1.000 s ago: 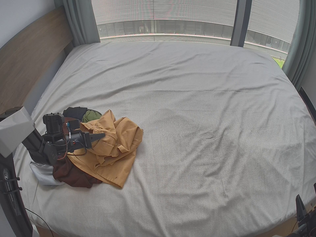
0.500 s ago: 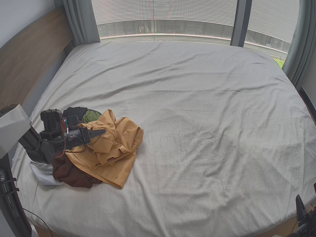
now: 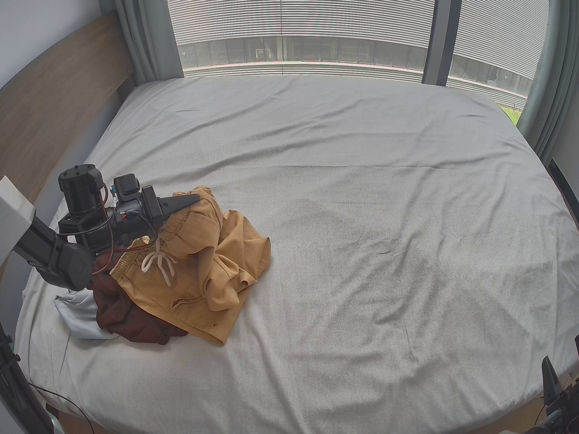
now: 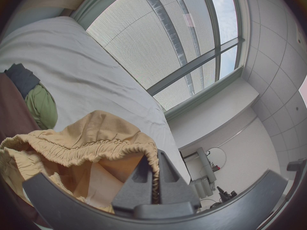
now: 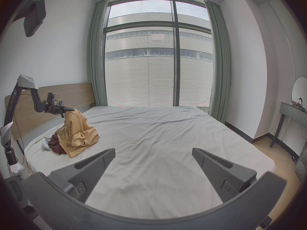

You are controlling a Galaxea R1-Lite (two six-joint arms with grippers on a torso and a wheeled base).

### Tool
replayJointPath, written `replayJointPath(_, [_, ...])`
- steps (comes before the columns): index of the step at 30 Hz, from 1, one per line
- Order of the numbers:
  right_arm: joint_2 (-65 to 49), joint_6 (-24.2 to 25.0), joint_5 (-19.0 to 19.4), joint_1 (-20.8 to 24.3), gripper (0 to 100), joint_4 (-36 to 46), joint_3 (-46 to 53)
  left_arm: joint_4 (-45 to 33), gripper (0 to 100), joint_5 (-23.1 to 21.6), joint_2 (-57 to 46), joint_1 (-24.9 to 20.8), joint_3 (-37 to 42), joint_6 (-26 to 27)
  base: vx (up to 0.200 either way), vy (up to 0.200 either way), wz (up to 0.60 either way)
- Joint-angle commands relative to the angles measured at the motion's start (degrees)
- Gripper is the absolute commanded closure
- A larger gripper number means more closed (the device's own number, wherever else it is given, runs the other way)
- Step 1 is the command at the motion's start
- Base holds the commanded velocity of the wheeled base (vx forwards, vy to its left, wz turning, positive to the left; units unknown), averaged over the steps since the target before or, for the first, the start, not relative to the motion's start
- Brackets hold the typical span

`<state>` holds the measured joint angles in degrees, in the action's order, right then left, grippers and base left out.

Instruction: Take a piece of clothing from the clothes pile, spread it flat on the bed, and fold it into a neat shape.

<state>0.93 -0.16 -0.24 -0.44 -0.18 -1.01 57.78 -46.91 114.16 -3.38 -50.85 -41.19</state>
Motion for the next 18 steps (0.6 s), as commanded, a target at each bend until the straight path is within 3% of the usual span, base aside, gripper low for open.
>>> replayJointPath(1, [-0.84,-0.02,-0.02,0.00,0,0.01,1.01,0.75,100,0.50,-1.58,-1.90,0.13,-3.72,0.000,0.000,0.00])
replayJointPath(9, [-0.84,-0.02,-0.02,0.00,0,0.01,1.01,8.22,100,0.42,-3.86,-3.30,-0.22,-26.04,0.000,0.000,0.00])
replayJointPath(18, [-0.84,-0.02,-0.02,0.00,0,0.01,1.01,18.07,100,0.42,-4.83,-4.88,0.13,-42.30,0.000,0.000,0.00])
